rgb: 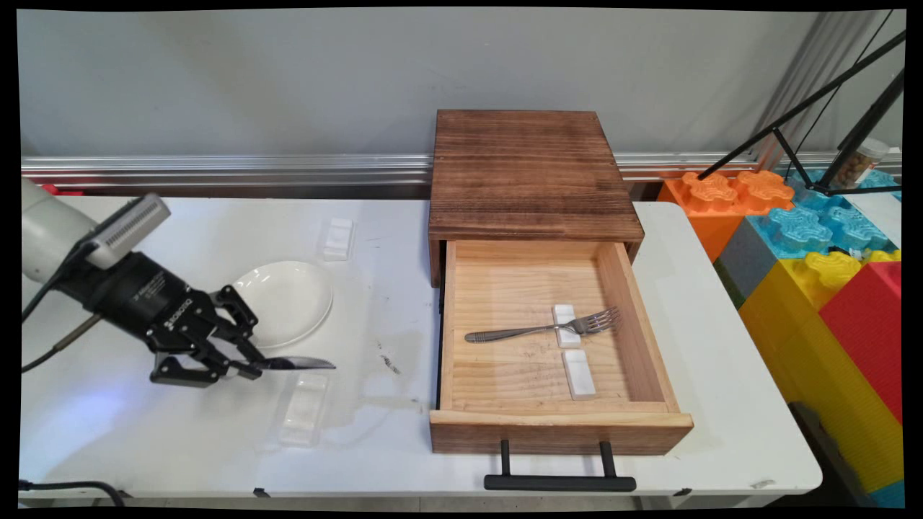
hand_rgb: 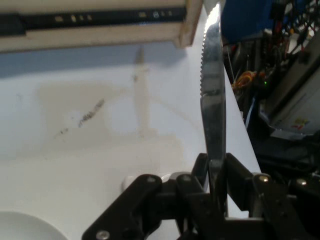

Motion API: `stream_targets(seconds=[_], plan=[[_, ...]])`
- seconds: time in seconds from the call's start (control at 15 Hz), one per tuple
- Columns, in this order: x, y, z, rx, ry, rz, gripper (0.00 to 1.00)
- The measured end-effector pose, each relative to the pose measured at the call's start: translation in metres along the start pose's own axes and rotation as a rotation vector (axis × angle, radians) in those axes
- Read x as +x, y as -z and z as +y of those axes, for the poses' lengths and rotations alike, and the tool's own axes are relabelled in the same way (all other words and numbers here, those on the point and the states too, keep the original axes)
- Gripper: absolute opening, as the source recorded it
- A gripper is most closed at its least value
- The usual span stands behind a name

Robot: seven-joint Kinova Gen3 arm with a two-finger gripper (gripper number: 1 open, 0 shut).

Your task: Place the picked object into the drawer

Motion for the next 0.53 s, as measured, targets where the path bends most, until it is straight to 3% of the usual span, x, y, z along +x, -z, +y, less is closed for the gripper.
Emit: stream_targets(seconds=[0.53], plan=[[0.057,0.004,-0.005,0.025,0.003,-0.004,0.0]])
